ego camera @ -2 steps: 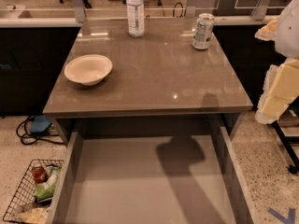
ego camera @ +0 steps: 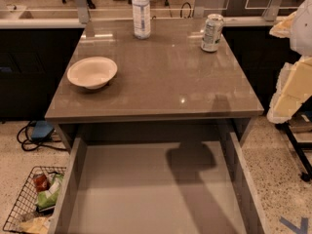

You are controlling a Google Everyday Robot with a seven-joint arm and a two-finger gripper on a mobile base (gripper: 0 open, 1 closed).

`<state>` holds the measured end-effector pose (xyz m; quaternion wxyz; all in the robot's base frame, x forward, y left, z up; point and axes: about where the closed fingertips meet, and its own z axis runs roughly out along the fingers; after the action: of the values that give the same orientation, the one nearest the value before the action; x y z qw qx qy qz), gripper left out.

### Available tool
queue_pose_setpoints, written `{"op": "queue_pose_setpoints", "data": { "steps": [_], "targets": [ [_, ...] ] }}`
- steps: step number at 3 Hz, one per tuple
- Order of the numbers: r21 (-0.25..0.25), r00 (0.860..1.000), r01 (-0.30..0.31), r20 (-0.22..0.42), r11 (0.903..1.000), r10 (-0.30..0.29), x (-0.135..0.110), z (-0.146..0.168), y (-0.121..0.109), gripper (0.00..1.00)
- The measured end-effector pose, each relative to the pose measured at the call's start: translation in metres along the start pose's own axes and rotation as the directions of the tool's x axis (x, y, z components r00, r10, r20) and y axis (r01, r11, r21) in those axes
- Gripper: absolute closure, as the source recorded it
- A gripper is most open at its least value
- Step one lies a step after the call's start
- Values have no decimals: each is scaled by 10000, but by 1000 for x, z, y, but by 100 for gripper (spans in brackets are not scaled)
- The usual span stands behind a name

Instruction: Place 7up can into top drawer

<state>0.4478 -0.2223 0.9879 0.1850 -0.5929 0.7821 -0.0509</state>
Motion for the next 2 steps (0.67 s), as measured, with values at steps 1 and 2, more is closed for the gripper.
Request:
{"op": "queue_pose_setpoints", "data": {
  "steps": [1, 2],
  "targets": [
    [550, 9916, -1121, 709, 9922, 1081, 19, 10, -44, 0],
    [701, 9426, -2736, 2183, 9593, 2528, 44, 44, -87, 0]
  ]
}}
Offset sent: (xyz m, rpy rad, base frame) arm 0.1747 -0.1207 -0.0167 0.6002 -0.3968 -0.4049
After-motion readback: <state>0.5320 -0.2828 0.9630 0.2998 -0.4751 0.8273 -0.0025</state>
